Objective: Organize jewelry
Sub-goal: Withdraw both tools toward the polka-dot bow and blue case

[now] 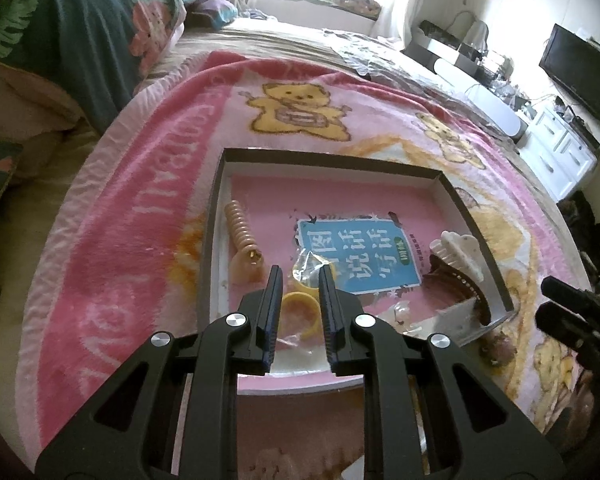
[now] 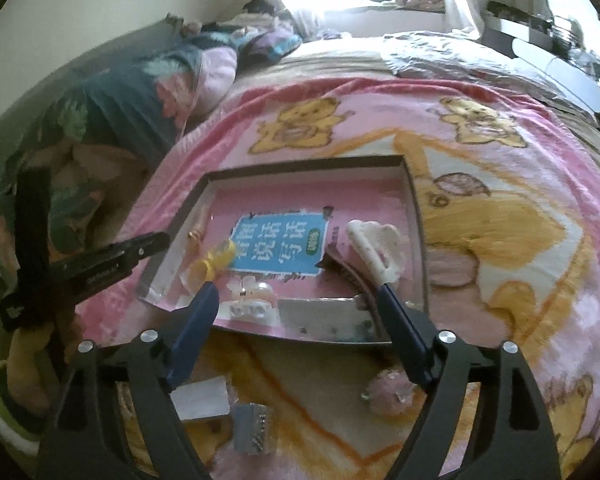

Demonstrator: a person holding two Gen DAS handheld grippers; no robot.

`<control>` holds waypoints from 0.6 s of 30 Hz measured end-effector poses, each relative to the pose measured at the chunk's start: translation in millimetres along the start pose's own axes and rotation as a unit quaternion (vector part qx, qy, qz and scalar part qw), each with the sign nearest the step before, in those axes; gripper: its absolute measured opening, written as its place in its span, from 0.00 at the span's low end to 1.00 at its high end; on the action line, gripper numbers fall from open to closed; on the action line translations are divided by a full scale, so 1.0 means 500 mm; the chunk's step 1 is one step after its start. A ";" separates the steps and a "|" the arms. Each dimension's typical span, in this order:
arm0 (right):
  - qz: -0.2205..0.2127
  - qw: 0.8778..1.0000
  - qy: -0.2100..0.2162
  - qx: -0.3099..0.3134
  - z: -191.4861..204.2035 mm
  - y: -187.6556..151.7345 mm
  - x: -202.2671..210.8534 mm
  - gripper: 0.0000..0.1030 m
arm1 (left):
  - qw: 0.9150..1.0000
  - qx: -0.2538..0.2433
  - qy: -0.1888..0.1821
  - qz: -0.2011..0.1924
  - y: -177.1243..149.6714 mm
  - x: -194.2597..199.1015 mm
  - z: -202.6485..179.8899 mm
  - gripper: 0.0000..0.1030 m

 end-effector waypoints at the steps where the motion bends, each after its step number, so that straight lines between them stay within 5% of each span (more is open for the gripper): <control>1: -0.004 1.000 -0.001 -0.003 -0.004 0.003 0.007 0.80 | 1.000 0.001 0.000 -0.002 0.001 0.006 -0.001 0.16; 6: -0.028 0.999 -0.004 -0.014 -0.021 0.016 0.054 0.81 | 1.000 0.003 0.003 -0.014 0.006 0.041 -0.007 0.29; 14: -0.066 0.998 -0.007 -0.017 -0.032 0.026 0.131 0.86 | 0.999 0.009 0.007 -0.048 0.015 0.122 -0.021 0.75; 18: -0.081 0.997 -0.010 -0.017 -0.032 0.026 0.166 0.88 | 0.998 0.015 0.015 -0.064 0.019 0.157 -0.019 0.85</control>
Point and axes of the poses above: each gripper's, at about its wrist camera, not at the fingertips, and x roughly against the way its jaws point, z to its left, y to its top, the point moved 10 cm from there along -x, roughly the way its jaws point, and after that the axes turned 2 degrees about -y, right-handed, at the moved point
